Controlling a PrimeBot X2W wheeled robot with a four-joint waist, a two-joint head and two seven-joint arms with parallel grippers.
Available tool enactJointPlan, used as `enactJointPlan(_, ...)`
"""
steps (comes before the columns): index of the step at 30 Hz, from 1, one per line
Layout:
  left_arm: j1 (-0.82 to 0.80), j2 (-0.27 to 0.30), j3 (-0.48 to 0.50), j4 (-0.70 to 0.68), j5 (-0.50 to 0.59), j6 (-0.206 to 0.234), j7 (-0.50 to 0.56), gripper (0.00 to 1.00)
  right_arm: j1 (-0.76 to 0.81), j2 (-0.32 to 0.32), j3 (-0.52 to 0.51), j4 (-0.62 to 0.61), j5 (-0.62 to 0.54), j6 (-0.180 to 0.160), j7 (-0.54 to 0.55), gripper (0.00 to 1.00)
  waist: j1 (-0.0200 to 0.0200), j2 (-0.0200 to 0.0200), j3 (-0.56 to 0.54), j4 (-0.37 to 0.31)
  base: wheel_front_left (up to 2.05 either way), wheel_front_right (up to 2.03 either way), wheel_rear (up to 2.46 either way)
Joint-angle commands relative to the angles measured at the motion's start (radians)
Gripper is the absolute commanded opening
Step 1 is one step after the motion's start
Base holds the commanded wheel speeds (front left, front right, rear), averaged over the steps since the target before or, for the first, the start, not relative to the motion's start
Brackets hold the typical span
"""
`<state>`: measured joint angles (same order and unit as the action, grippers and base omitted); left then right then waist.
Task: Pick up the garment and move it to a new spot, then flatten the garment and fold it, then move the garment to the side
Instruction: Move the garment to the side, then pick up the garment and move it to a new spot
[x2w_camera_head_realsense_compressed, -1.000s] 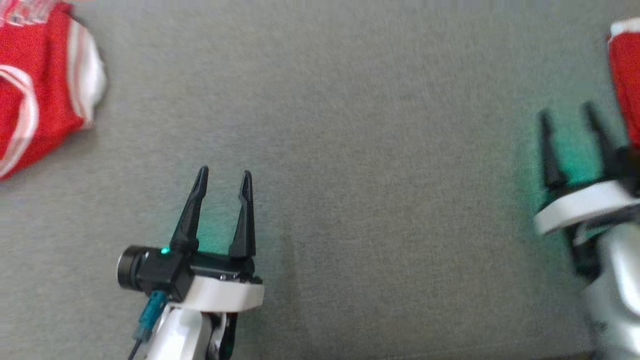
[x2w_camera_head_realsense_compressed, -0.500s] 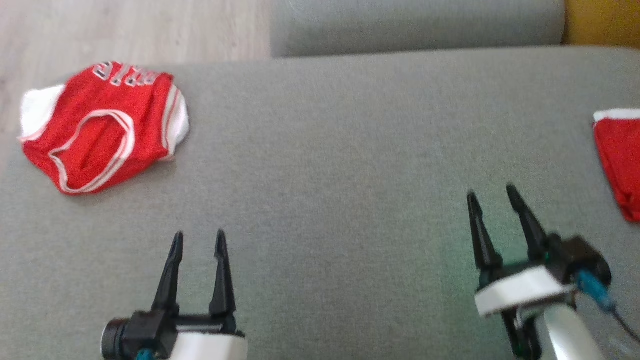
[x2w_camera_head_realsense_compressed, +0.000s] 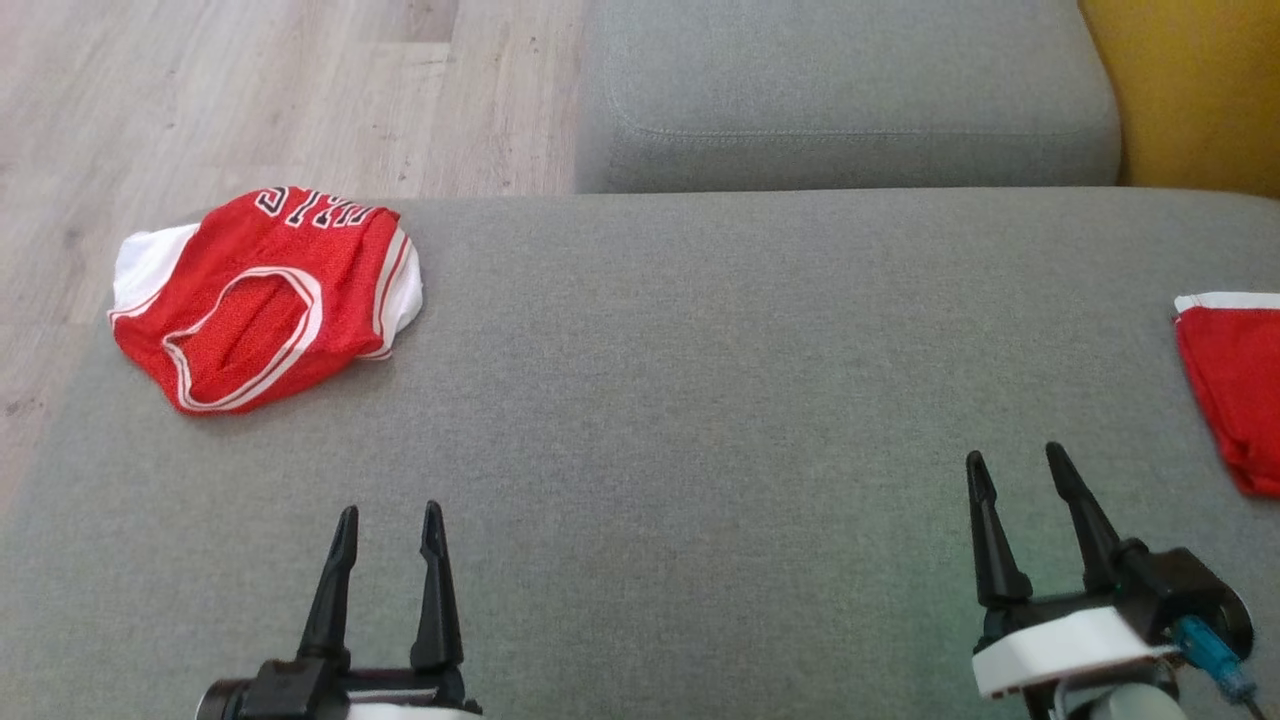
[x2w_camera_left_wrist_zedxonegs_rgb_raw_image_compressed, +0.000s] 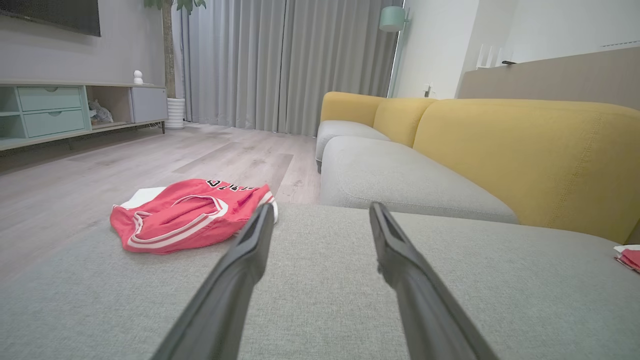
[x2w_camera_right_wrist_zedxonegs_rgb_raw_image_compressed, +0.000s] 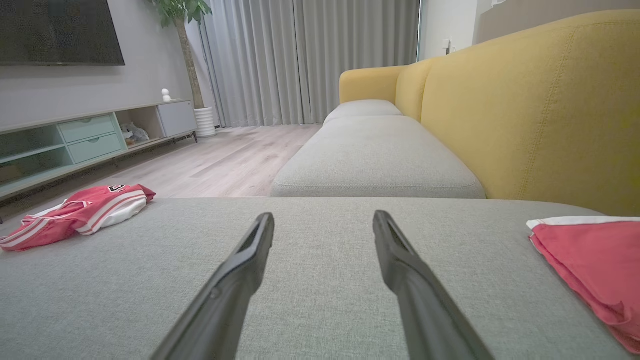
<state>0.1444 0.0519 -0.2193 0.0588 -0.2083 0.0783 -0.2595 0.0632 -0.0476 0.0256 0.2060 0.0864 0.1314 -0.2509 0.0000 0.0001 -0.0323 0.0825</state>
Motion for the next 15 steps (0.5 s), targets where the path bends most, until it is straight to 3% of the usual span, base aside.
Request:
enactJointPlan(1, -0.020, -0.002, 0.039, -0.033, 0.006, -0.001, -0.002, 1.00, -0.012, -0.003, 0.021, -0.033, -0.005, -0.001, -0.011, 1.00, 0.0000, -0.0001, -0.002, 0.001, 0.00, 0.00, 0.00)
enactJointPlan(15, -0.017, -0.002, 0.034, -0.015, 0.019, -0.004, -0.002, 1.00, -0.001, -0.003, 0.033, -0.031, 0.018, -0.001, -0.011, 1.00, 0.0000, -0.0001, -0.008, 0.011, 0.00, 0.00, 0.00)
